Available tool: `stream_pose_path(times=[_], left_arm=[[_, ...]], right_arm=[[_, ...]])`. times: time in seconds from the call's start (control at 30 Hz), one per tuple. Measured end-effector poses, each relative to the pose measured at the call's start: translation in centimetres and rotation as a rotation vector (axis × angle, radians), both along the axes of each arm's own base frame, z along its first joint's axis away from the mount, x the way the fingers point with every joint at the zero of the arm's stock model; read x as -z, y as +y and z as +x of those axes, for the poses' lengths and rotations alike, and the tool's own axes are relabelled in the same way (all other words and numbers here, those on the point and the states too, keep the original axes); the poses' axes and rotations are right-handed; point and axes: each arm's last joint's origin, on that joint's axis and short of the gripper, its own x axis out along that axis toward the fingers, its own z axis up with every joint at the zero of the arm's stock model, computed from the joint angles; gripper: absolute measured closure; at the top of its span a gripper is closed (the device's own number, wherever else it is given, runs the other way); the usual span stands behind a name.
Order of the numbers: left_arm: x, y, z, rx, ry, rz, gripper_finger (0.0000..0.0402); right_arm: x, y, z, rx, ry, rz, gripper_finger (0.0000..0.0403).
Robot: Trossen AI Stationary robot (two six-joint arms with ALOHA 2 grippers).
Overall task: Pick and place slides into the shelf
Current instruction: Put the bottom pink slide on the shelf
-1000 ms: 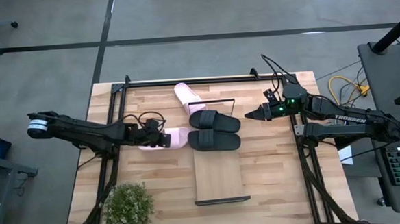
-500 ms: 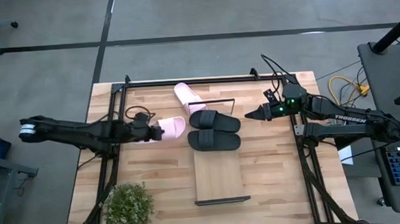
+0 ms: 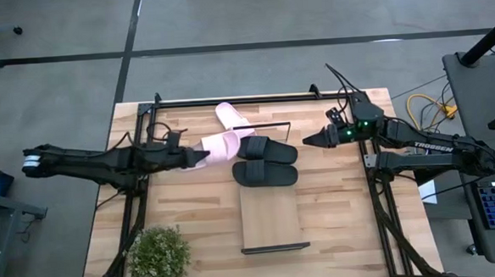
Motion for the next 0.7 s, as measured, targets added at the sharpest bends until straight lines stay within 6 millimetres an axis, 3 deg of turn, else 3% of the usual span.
stream_pose_path(times=[0.33, 0.7], left_arm=[[-1.0, -0.3, 2.3, 0.071, -0.078, -0.007, 0.0401], [-4.2, -0.5, 6.0, 0.152, -0.072, 0.052, 0.0402]], right_arm=[[-0.2, 0.1, 0.4, -0.009, -0.026, 0.022, 0.0177], [0.8, 0.7, 2.8, -0.029, -0.010, 0.022, 0.0177]])
